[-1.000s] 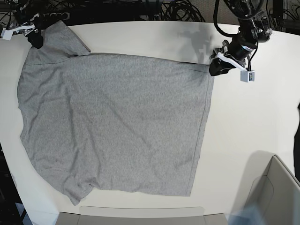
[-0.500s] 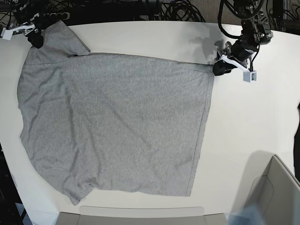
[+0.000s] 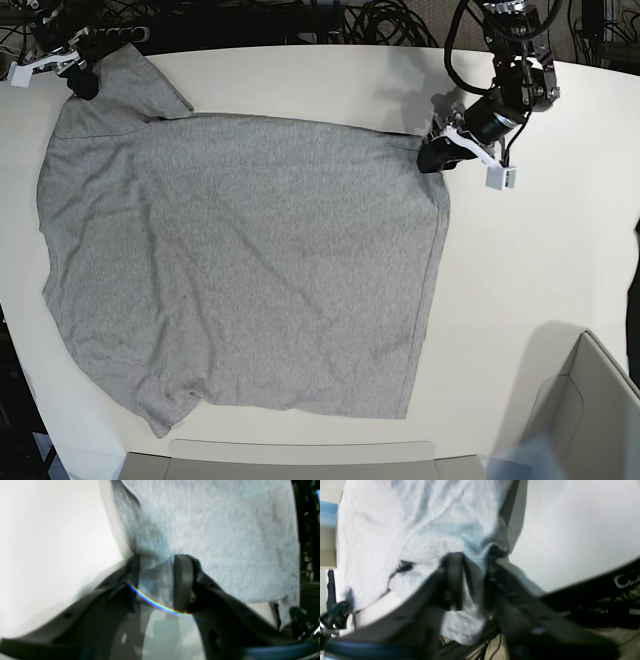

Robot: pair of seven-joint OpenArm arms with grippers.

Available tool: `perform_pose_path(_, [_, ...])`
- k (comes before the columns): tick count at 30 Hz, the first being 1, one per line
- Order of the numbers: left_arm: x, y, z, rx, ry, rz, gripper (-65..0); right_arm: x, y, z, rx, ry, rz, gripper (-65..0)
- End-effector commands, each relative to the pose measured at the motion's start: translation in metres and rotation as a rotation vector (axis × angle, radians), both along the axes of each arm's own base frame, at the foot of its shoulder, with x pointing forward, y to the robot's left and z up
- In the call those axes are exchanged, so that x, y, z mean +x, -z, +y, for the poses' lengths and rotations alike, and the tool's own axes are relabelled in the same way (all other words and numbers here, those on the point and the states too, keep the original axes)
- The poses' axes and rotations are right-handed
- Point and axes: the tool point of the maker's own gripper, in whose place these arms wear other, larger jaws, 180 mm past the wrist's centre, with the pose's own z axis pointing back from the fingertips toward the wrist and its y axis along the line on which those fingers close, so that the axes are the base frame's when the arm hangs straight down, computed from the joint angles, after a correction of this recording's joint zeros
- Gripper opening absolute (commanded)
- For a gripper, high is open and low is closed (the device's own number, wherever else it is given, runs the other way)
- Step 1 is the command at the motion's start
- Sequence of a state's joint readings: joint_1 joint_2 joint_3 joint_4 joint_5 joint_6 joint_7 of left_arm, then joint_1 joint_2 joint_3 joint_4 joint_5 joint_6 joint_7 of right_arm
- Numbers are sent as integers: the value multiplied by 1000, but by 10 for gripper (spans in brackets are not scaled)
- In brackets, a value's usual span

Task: Fold the T-shirt properly
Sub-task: 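Move both grippers down to the shirt's shoulder corners and grasp them, then lift the shoulder corners and pull them toward the hem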

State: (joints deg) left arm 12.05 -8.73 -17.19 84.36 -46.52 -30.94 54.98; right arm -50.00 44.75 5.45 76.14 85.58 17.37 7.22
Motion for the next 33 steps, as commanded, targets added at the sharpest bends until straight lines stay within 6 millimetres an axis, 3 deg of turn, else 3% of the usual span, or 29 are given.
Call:
perform_pose_path(1, [-7, 9, 5, 46, 12, 51, -514, -9, 6, -1, -16, -23, 58, -582])
perform_pose_path(3, [-6, 8, 7, 47, 7, 49, -607, -10, 6, -2, -19, -21, 61, -650])
perform_pose_path(5, [-6, 9, 8, 48, 6, 51, -650, -10, 7, -2, -19, -21, 63, -650])
perform_pose_path(11, [-30, 13, 44, 82, -92, 85, -650, -12, 7, 11, 18, 8, 40, -650])
perform_pose_path(16, [-51, 0, 70, 143, -142, 77, -650, 0, -10, 26, 42, 51, -55, -650])
perform_pose_path(19, [-65, -3, 73, 166, -137, 88, -650, 5, -19, 46, 8, 12, -115, -650])
perform_pose_path(24, [-86, -6, 80, 208, -115, 113, -650, 3, -28, 60, -54, -4, -159, -650])
perform_pose_path(33, [-96, -33, 80, 274, -96, 50, -650, 14, -50, 53, -163, -30, -192, -650])
